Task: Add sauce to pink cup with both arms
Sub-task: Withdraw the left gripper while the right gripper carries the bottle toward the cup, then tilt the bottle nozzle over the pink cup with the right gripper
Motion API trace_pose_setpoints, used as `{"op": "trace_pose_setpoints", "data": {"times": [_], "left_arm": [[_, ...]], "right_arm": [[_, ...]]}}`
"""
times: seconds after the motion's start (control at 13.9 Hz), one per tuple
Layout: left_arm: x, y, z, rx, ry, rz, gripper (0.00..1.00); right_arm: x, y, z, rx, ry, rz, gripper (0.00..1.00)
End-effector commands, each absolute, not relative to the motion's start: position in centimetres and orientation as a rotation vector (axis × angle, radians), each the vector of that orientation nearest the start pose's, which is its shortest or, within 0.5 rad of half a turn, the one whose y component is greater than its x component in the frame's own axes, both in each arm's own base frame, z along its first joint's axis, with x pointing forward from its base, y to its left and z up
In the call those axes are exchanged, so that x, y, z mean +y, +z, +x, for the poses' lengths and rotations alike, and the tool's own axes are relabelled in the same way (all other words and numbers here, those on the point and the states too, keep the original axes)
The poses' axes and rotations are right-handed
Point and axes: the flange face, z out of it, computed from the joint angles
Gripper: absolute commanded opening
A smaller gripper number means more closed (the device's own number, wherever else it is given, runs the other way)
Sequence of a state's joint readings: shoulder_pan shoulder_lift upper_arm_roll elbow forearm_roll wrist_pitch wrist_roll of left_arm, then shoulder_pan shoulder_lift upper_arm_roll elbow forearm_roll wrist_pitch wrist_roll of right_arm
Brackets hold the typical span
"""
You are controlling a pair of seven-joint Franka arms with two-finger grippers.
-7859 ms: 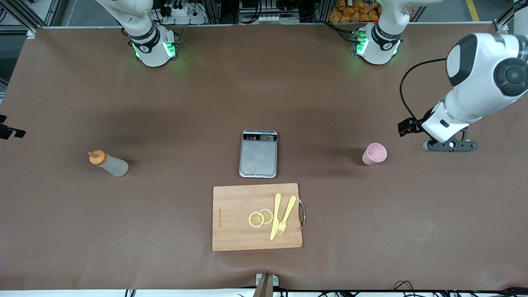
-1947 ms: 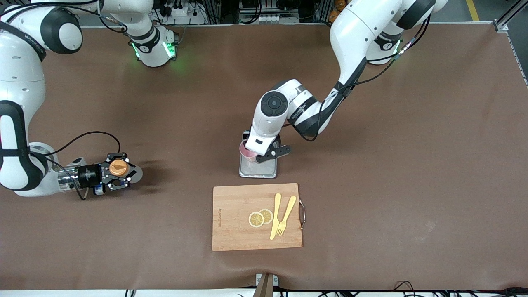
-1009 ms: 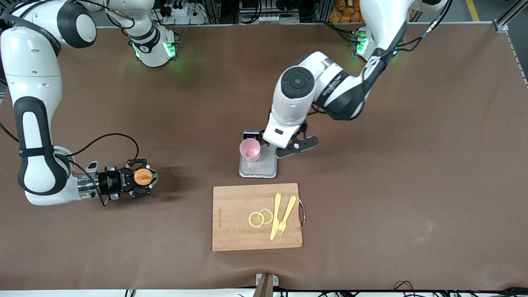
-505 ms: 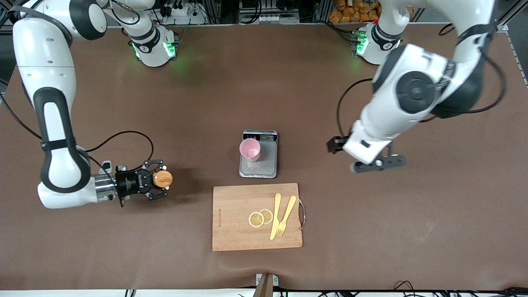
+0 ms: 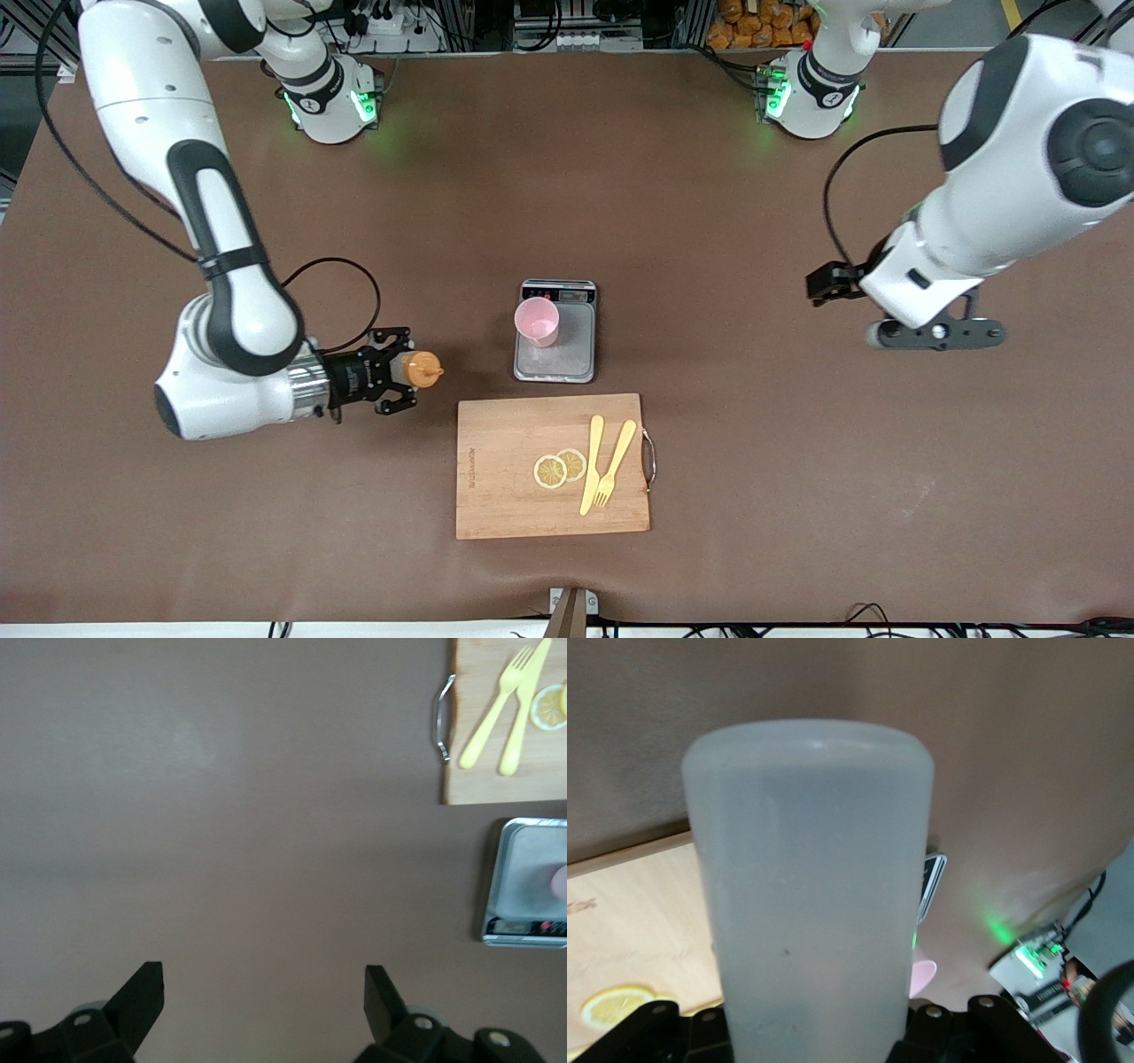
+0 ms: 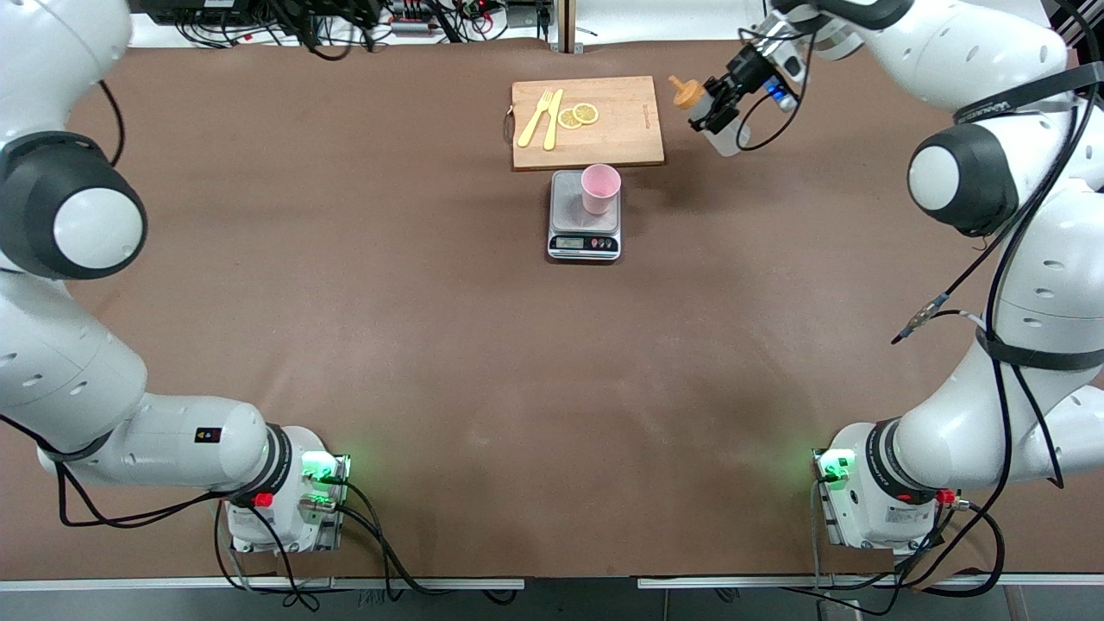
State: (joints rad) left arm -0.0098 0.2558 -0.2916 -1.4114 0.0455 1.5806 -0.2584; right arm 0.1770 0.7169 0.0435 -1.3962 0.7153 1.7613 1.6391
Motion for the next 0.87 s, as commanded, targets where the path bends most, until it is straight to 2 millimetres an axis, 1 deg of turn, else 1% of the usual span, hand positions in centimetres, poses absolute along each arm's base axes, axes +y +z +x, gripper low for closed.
{"op": "trace_pose_setpoints", "data": {"times": [0.0,0.07,0.14,0.22,0.29,0.36,0.58,0.65,0.72,0.79], "left_arm": [[-12.0,57.8,57.6,0.13,0.109,-3.121,1.0],[-11.4,58.6,56.5,0.166,0.095,-3.113,1.0],[-10.6,59.1,55.5,0.168,0.089,-3.113,1.0],[-10.4,59.6,54.4,0.173,0.084,-3.11,1.0],[-9.5,60.3,53.5,0.159,0.07,-3.111,1.0],[-9.3,60.9,52.9,0.168,0.056,-3.113,1.0],[-9.0,62.0,52.5,0.175,0.044,-3.115,1.0],[-8.8,62.1,52.6,0.147,0.045,-3.13,1.0],[-8.6,62.3,52.7,0.129,0.041,-3.16,1.0],[-8.1,62.4,52.9,0.107,0.045,-3.172,1.0]], "right_arm": [[24.6,29.1,65.4,2.222,1.008,-1.902,0.0],[26.3,29.4,65.0,2.252,0.958,-1.937,0.0],[27.3,29.4,64.6,2.285,0.928,-1.954,0.0],[28.1,29.3,64.2,2.308,0.912,-1.966,0.0],[28.9,29.2,63.7,2.335,0.9,-1.975,0.0],[29.6,29.1,63.3,2.372,0.863,-1.996,0.0],[32.0,28.8,61.4,2.47,0.73,-2.093,0.0],[31.9,28.9,61.1,2.49,0.719,-2.123,0.0],[32.0,30.2,60.8,2.483,0.709,-2.142,0.0],[32.0,30.5,60.4,2.492,0.694,-2.17,0.0]]}}
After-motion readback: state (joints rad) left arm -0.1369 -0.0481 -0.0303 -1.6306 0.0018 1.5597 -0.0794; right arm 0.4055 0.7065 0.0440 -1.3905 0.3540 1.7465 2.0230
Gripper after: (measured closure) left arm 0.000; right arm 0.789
